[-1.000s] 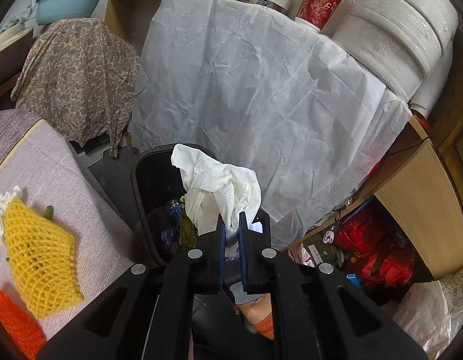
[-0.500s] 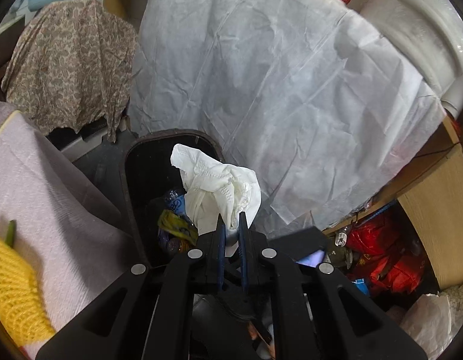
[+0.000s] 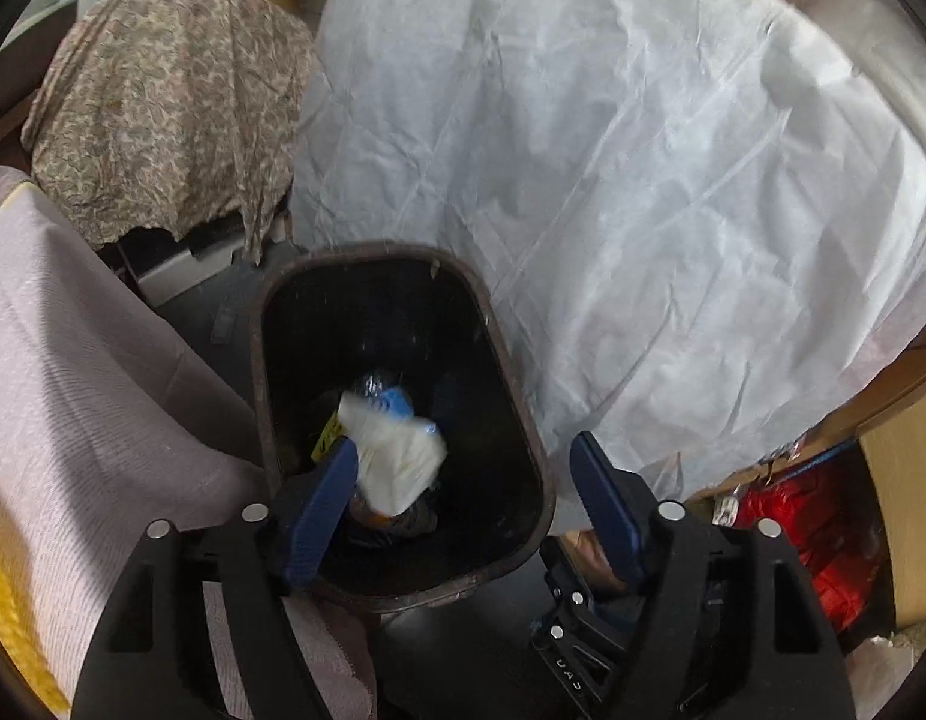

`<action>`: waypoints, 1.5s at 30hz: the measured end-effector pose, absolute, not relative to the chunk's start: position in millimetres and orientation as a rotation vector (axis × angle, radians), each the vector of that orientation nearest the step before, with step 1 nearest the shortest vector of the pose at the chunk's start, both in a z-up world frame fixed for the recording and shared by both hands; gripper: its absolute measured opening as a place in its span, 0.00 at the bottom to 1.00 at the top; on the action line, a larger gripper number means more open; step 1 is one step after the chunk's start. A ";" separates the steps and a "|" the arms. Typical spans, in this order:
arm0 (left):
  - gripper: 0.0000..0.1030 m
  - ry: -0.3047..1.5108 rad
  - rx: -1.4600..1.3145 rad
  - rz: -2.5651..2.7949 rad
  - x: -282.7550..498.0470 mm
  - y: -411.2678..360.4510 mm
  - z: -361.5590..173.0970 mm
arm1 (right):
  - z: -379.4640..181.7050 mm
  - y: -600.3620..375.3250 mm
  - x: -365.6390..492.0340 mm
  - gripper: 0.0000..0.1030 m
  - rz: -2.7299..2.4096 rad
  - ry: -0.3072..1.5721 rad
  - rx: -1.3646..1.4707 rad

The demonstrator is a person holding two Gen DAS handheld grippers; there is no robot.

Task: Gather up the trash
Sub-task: 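Carry the tissue and snack bag over the black bin and open both tools, then move both tools back over the table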

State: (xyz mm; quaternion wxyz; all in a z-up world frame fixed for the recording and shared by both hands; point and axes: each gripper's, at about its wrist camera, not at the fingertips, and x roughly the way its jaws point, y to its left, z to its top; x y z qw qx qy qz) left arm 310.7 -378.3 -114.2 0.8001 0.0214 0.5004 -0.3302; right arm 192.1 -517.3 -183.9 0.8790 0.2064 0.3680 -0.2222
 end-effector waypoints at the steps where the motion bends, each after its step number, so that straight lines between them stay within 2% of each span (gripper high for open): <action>1: 0.74 1.068 0.040 -0.711 309.0 -377.7 -111.1 | -182.5 -516.2 191.4 0.67 -0.468 0.763 0.429; 18: 0.94 0.862 0.069 -0.874 226.2 -317.0 -23.0 | -113.8 -478.8 169.9 0.74 -0.388 0.666 0.409; 25: 0.95 0.769 0.118 -0.840 194.1 -252.4 4.9 | -68.6 -422.0 170.9 0.78 -0.253 0.609 0.334; 35: 0.95 0.719 0.144 -0.555 177.8 -130.8 -8.2 | -41.3 -339.8 180.4 0.78 -0.008 0.622 0.250; 44: 0.93 0.812 0.097 -0.439 192.5 -69.0 -39.5 | -39.7 -296.4 204.6 0.78 0.147 0.694 0.216; 45: 0.90 0.819 0.097 -0.437 192.8 -65.4 -42.9 | -40.4 -292.7 209.2 0.78 0.159 0.709 0.217</action>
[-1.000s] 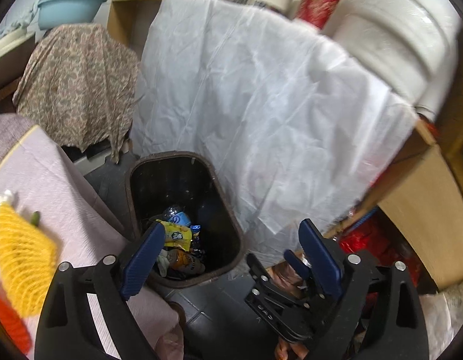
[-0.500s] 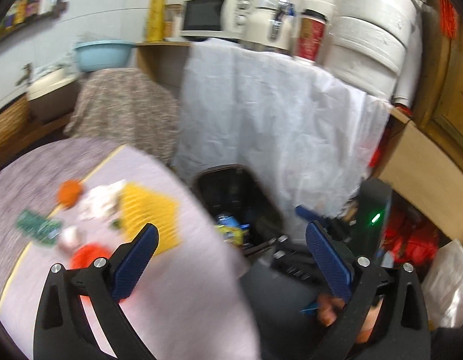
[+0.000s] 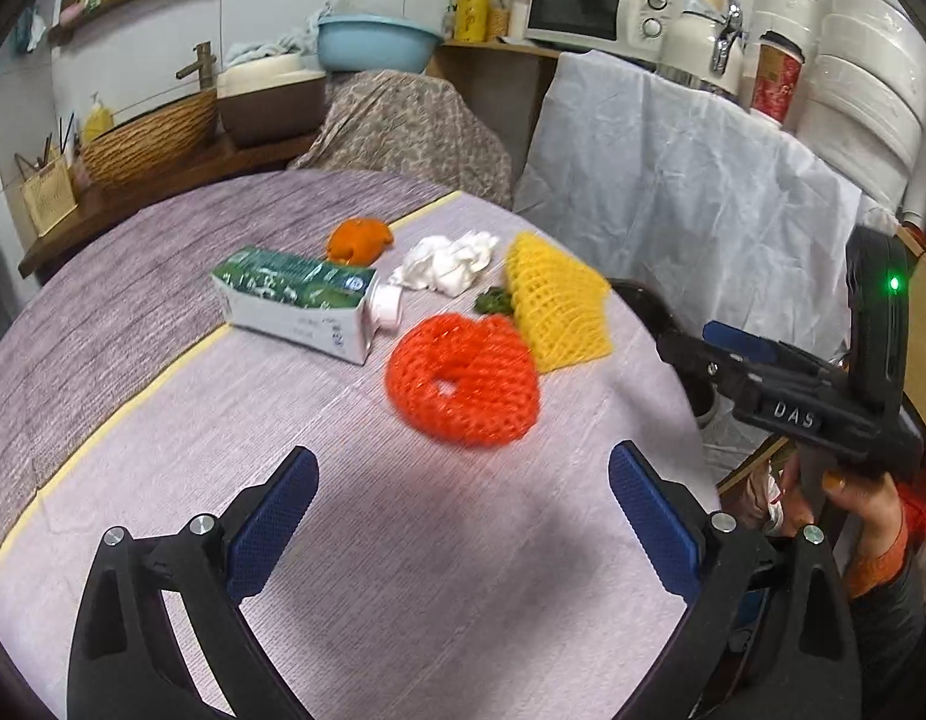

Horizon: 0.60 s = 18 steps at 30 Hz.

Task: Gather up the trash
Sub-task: 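Move both tools back over the table, then grasp the orange foam net with the left tool while the right tool grasps the yellow foam net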

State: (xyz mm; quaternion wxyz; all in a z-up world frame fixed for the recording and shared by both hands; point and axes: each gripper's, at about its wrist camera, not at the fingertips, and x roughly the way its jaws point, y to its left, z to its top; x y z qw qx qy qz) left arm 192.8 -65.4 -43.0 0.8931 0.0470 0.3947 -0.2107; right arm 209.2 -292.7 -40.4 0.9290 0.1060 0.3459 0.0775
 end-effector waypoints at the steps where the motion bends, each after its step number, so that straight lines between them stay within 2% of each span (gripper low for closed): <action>1: 0.88 0.830 0.098 -0.433 194.9 -64.6 -46.5 | -41.7 -289.1 215.9 0.78 0.172 0.721 0.221; 3: 0.80 0.849 0.095 -0.431 195.5 -61.9 -53.3 | -44.1 -285.1 227.7 0.78 0.189 0.742 0.228; 14: 0.81 0.870 0.088 -0.460 201.4 -71.2 -58.4 | -52.8 -280.7 289.6 0.77 0.187 0.802 0.227; 16: 0.82 0.879 0.092 -0.454 204.3 -73.7 -60.7 | -57.9 -285.5 296.5 0.68 0.190 0.817 0.260; 18: 0.85 0.881 0.103 -0.442 206.9 -76.4 -62.8 | -61.0 -285.8 300.6 0.45 0.225 0.832 0.279</action>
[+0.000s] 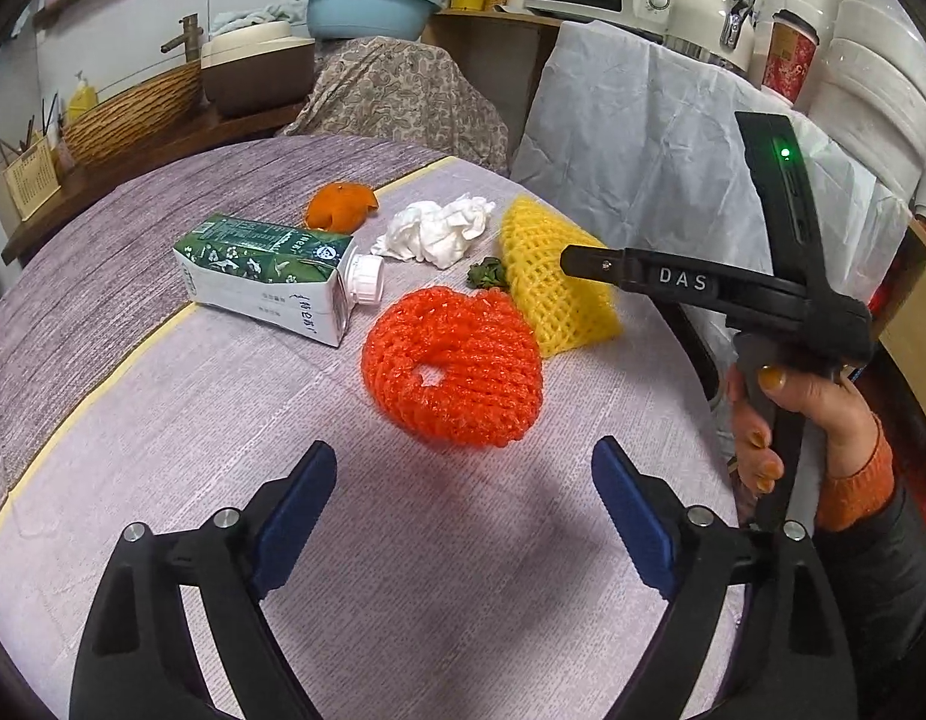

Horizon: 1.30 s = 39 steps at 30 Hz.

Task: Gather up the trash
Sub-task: 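Grasp the orange foam net with the left tool while the right tool grasps the yellow foam net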

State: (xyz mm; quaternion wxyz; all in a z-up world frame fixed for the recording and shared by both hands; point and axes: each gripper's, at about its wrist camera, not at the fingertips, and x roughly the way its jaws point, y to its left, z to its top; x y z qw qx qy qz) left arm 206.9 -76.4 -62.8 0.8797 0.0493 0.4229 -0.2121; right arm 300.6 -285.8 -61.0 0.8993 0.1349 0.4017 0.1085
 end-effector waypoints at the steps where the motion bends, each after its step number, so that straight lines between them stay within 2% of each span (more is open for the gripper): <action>1: 0.86 0.883 0.106 -0.436 207.9 -77.6 -63.6 | -61.4 -284.5 301.8 0.39 0.237 0.836 0.277; 2: 0.86 0.887 0.106 -0.433 209.6 -78.6 -65.0 | -61.6 -282.7 300.9 0.24 0.243 0.834 0.270; 3: 0.87 0.890 0.105 -0.430 210.8 -79.7 -66.0 | -61.4 -282.2 298.3 0.13 0.242 0.824 0.263; 5: 0.89 0.895 0.109 -0.417 214.0 -81.6 -68.5 | -60.6 -280.8 293.1 0.05 0.252 0.812 0.265; 20: 0.89 0.904 0.121 -0.290 235.0 -90.3 -77.4 | -39.8 -280.0 252.8 0.03 0.293 0.720 0.224; 22: 0.85 0.907 0.115 -0.291 235.8 -90.8 -77.7 | -35.9 -279.4 246.7 0.03 0.284 0.709 0.203; 24: 0.73 0.916 0.117 -0.299 237.0 -93.4 -79.9 | -33.1 -278.7 241.6 0.03 0.280 0.700 0.190; 25: 0.71 0.923 0.117 -0.301 237.8 -94.4 -81.6 | -32.2 -278.1 239.6 0.03 0.279 0.696 0.185; 28: 0.55 0.945 0.112 -0.309 240.7 -97.3 -88.1 | -31.6 -278.2 235.8 0.03 0.280 0.692 0.186; 29: 0.45 0.948 0.114 -0.309 240.6 -97.8 -89.7 | -31.2 -278.6 234.6 0.03 0.280 0.690 0.187; 32: 0.32 0.934 0.116 -0.306 237.8 -97.7 -88.6 | -31.0 -281.4 231.3 0.03 0.279 0.685 0.193; 35: 0.27 0.936 0.096 -0.322 235.9 -96.3 -85.8 | -31.0 -282.9 228.1 0.03 0.279 0.678 0.201; 39: 0.25 0.914 0.087 -0.340 229.2 -98.1 -79.4 | -28.1 -286.8 224.0 0.03 0.277 0.664 0.213</action>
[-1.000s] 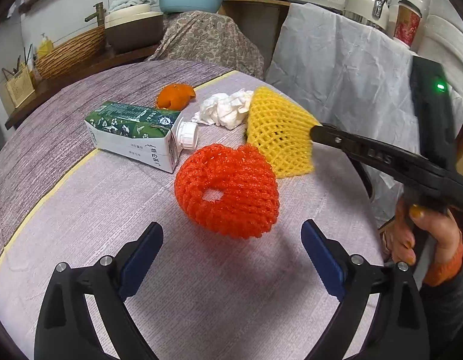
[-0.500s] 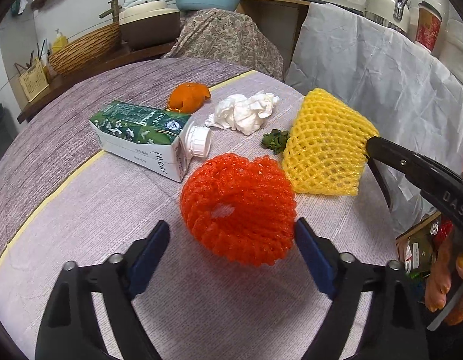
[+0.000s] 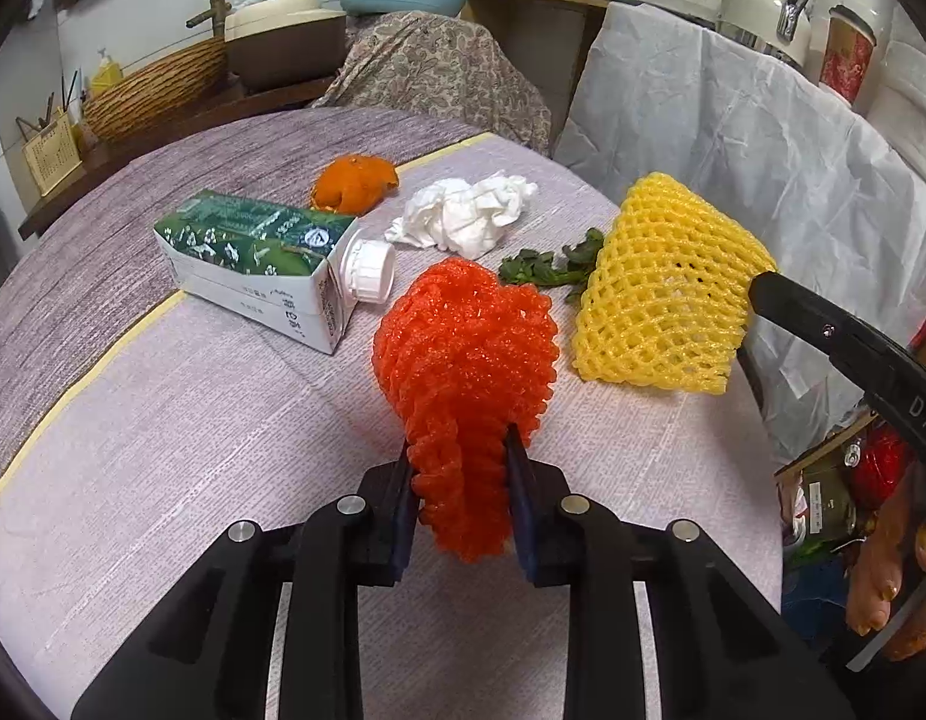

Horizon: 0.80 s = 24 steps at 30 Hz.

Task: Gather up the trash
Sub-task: 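Grasp the orange foam net with the left tool while the right tool grasps the yellow foam net, then carry both foam nets over the black bin and open both tools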

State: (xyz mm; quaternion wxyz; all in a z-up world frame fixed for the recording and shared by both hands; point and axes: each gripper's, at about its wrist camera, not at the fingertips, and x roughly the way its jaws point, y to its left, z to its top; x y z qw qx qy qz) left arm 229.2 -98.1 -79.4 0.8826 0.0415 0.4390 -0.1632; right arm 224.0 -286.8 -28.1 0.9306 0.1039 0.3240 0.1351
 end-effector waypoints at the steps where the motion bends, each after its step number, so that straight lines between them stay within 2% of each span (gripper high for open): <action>1: 0.25 0.906 0.090 -0.344 227.4 -99.9 -77.0 | -26.8 -287.8 222.4 0.03 0.277 0.659 0.215; 18: 0.25 0.836 0.056 -0.531 214.6 -148.2 -41.1 | -8.6 -349.7 192.9 0.03 0.141 0.560 0.259; 24: 0.25 0.832 0.069 -0.618 228.0 -192.4 -35.8 | -31.4 -409.2 211.6 0.03 -0.029 0.592 0.337</action>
